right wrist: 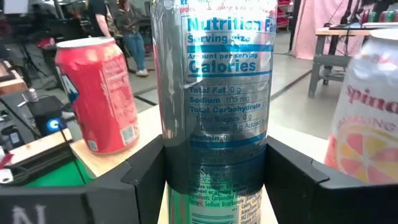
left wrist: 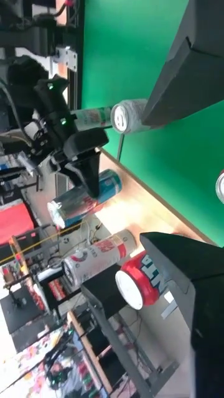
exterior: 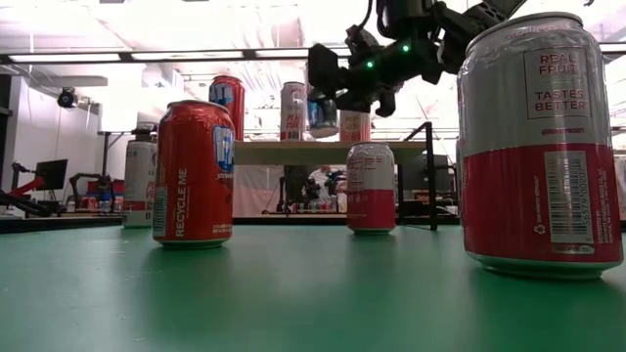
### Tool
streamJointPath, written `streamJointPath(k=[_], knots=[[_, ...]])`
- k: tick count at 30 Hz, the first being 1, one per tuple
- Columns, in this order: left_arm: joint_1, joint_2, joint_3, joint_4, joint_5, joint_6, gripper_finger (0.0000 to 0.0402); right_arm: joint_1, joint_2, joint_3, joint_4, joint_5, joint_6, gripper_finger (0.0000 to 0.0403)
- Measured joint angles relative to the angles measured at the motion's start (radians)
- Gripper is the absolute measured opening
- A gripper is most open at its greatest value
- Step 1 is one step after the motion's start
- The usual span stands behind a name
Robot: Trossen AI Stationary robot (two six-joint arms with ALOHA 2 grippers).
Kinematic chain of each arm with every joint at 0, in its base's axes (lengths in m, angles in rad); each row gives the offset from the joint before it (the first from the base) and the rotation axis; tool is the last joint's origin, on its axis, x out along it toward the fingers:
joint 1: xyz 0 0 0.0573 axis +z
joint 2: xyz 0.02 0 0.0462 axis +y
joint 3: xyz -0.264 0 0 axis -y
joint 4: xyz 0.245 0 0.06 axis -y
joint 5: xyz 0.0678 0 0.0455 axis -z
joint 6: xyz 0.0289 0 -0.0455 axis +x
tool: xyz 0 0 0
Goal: Place canned beverage on shelf
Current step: Put the top left blue soda can on the shelf
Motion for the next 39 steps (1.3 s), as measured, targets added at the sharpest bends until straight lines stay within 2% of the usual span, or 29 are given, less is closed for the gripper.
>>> streamJointPath(k=[15,24,31,39], knots=[[0.001,0.038,0.000,0.003,-0.011,-0.023,0.0278,0.000,0.033,-0.006,0.011,0.077,0.013,0.0207],[0.003,0.048,0.000,0.003,-0.011,-0.023,0.0278,0.000,0.052,-0.005,0.038,0.079,0.015,0.0207],[0.003,0.048,0.000,0.003,-0.011,-0.023,0.0278,0.000,0.052,-0.005,0.033,0.101,0.008,0.0231],[0.003,0.048,0.000,0.003,-0.011,-0.023,0.0278,0.000,0.053,-0.005,0.030,0.102,-0.003,0.0234]])
